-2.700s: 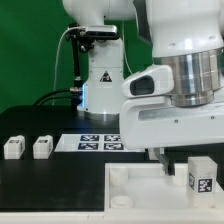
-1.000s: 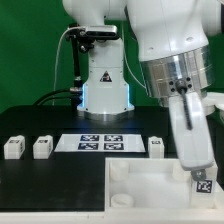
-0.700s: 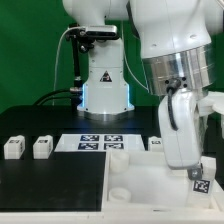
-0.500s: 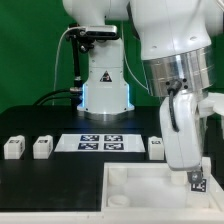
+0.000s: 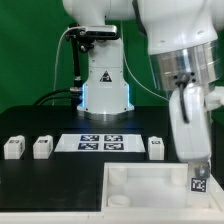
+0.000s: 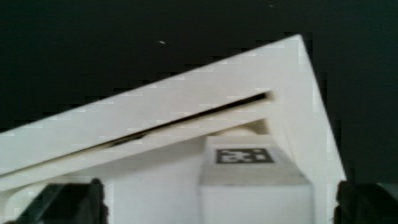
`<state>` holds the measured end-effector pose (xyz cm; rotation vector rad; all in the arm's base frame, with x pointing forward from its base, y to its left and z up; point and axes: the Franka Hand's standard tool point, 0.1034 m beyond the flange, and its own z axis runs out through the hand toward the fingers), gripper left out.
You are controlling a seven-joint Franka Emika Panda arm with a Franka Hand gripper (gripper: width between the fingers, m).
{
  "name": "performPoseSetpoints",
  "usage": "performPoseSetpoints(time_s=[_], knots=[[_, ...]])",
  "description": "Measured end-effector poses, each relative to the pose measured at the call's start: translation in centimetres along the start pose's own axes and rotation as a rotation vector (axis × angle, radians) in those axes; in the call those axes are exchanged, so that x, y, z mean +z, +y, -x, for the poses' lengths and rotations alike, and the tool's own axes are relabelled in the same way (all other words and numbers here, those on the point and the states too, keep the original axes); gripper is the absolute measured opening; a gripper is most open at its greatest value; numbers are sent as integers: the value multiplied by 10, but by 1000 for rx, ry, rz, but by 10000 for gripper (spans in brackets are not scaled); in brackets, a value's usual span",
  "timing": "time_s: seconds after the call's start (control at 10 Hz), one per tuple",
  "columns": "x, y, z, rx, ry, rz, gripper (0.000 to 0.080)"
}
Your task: Assemble one leg
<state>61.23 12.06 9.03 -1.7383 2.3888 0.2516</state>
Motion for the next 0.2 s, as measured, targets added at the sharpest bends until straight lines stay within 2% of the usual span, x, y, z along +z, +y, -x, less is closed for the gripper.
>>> performPoseSetpoints(time_s=[0.1,0.2], knots=[[-6,3,4,-5,-4,5,649],[-5,5,5,-7,-3,16,649]])
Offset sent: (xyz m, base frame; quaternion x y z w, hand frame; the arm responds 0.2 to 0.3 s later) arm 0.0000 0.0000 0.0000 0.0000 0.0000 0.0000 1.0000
